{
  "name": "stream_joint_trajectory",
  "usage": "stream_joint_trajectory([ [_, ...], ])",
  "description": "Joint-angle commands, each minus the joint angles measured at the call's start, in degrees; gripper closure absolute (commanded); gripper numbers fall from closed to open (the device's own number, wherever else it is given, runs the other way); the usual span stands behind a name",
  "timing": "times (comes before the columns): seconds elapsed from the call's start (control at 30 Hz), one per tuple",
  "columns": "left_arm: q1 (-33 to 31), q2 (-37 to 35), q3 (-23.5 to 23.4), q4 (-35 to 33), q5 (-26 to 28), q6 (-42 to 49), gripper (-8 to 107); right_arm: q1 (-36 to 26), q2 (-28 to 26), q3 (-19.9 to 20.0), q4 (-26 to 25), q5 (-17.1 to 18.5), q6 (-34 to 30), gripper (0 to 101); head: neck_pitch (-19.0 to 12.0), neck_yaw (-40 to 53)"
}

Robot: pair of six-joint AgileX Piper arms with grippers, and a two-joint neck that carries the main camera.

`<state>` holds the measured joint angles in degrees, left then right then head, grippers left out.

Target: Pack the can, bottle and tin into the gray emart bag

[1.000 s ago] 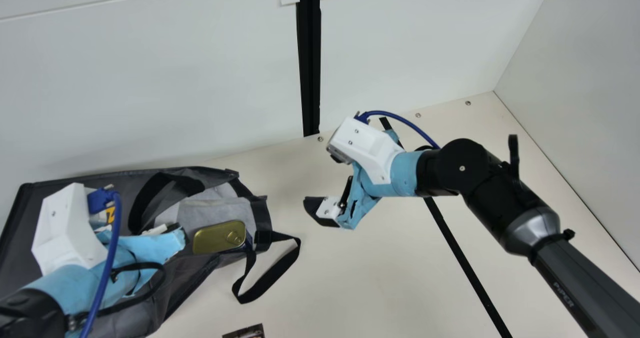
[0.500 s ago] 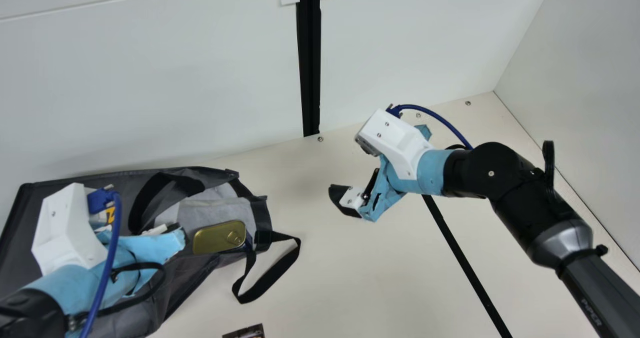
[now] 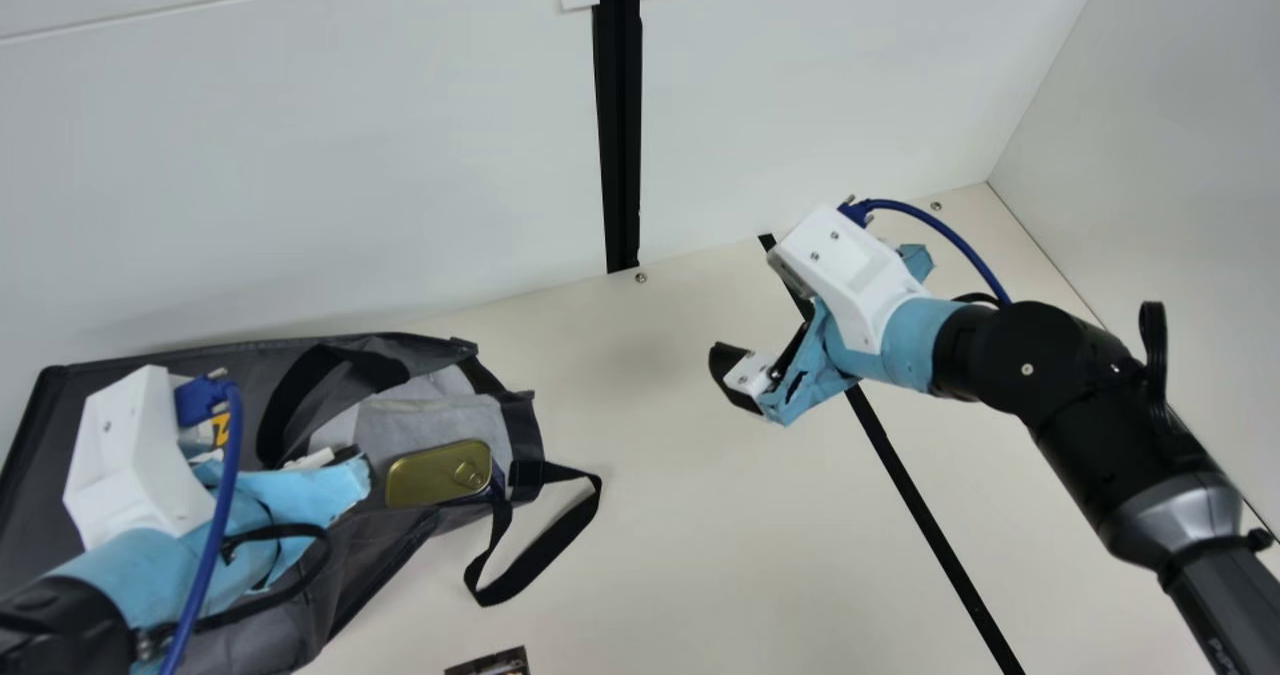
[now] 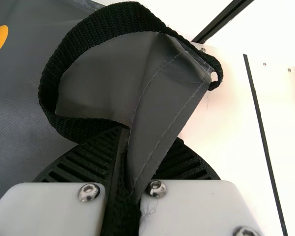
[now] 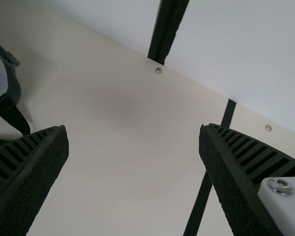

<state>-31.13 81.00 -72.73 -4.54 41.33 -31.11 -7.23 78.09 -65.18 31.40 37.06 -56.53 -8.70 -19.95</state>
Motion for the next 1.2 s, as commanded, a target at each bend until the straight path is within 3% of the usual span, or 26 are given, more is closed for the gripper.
stream_joint_trajectory([
  [0.0,0.0,0.0,0.0,0.0,0.0,0.0,89,-0.5,-0.4,0.1,-1.2,-0.4,1.5,10,-1.3,0.0],
  [0.37,0.0,0.0,0.0,0.0,0.0,0.0,89,-3.7,-2.9,0.5,-9.6,-2.2,9.7,10,-1.3,0.0],
  [0.77,0.0,0.0,0.0,0.0,0.0,0.0,89,-5.5,-5.2,0.0,-24.4,-3.9,22.8,10,-1.3,0.0],
  [1.17,0.0,0.0,0.0,0.0,0.0,0.0,89,-5.8,-6.2,-3.3,-39.5,0.3,38.5,10,-1.3,0.0],
])
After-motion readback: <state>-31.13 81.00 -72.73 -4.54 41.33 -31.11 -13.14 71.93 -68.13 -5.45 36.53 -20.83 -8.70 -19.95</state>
